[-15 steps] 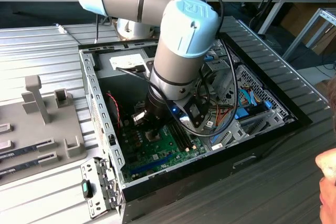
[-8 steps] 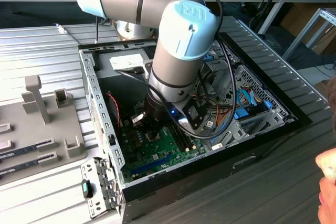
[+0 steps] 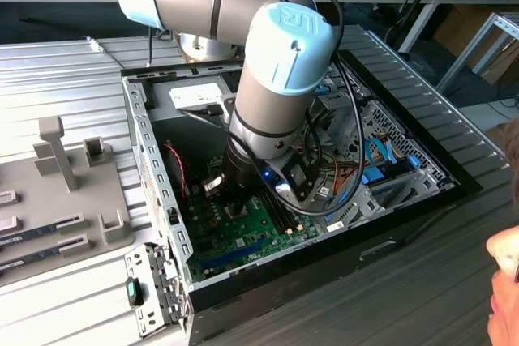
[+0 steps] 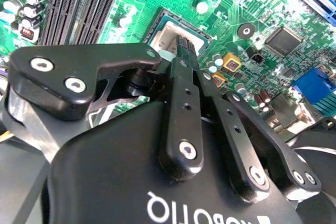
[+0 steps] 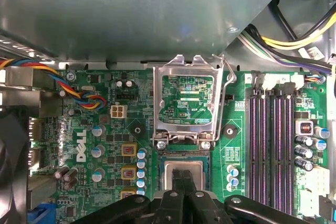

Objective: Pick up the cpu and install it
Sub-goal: 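Place the cpu into insertion slot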

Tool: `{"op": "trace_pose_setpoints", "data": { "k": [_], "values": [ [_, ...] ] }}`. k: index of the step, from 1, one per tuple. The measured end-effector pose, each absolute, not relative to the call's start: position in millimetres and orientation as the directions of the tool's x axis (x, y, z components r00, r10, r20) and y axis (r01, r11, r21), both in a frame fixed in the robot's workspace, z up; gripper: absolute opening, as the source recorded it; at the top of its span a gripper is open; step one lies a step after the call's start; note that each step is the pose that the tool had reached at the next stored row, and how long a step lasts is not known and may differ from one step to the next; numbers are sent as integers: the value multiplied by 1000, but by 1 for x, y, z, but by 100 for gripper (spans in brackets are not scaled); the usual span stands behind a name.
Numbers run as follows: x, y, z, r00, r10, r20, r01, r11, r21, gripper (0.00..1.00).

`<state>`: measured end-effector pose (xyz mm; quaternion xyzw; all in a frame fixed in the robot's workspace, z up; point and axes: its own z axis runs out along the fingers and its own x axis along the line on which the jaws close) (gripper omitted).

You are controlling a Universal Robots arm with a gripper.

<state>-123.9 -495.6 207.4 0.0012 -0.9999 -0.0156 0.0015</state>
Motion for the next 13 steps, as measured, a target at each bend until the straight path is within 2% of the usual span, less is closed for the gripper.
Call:
{"op": "trace_pose_setpoints", "data": {
  "k": [13],
  "values": [
    [-124,-496,205,-1000,-2,3,-2,1000,31,11]
  ]
}}
